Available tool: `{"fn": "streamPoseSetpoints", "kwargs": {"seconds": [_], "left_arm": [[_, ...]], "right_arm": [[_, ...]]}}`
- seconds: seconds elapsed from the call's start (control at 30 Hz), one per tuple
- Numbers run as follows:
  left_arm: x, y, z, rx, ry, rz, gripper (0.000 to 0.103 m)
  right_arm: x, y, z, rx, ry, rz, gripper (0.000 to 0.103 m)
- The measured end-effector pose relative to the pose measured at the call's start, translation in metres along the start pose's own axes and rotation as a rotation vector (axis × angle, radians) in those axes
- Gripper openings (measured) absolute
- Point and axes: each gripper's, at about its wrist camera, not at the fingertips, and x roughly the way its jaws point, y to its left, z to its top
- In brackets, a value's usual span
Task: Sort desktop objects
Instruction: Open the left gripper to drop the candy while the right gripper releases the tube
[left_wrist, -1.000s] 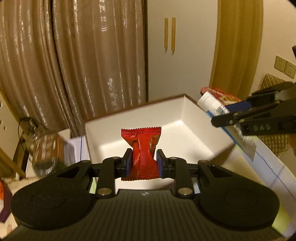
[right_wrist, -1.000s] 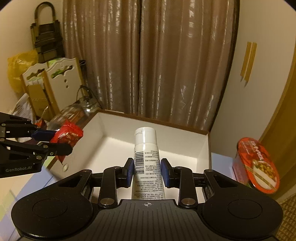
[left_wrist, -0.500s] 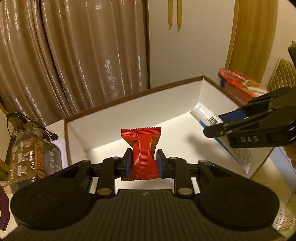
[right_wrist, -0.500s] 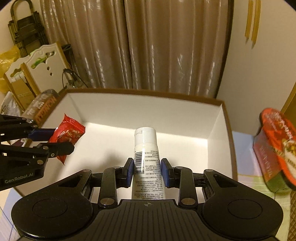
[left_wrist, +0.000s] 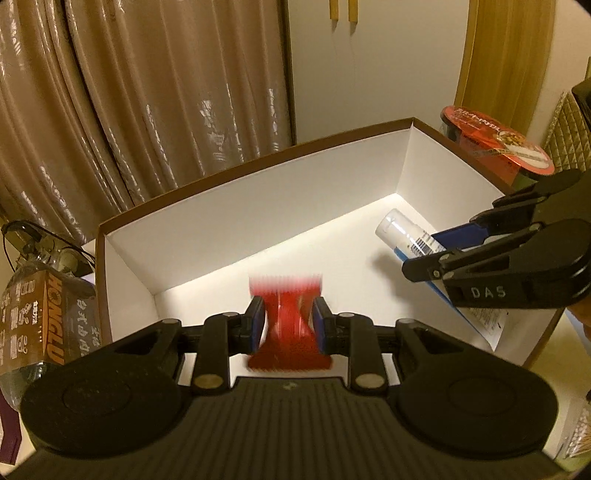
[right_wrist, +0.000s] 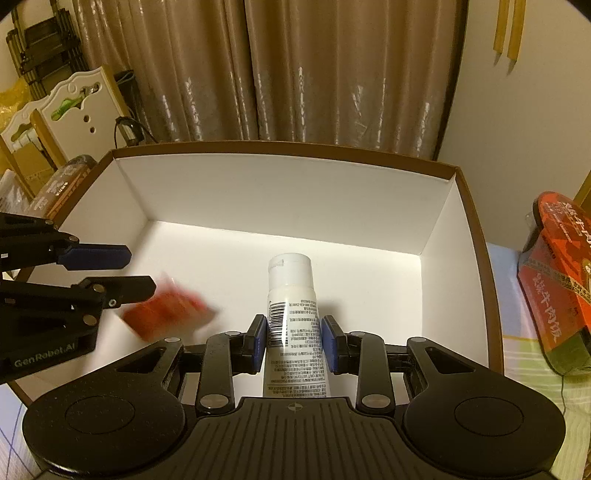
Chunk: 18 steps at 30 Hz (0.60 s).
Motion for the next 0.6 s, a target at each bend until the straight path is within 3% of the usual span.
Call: {"fn": "streamPoseSetpoints", "kwargs": {"seconds": [0.6], "left_arm": [[-0.009,0.006,0.000,-0.016,-0.028,0.009,0.026]], "right_arm": [[0.017,0.012,0.004,-0.036,0.038,-0.013,0.031]]}}
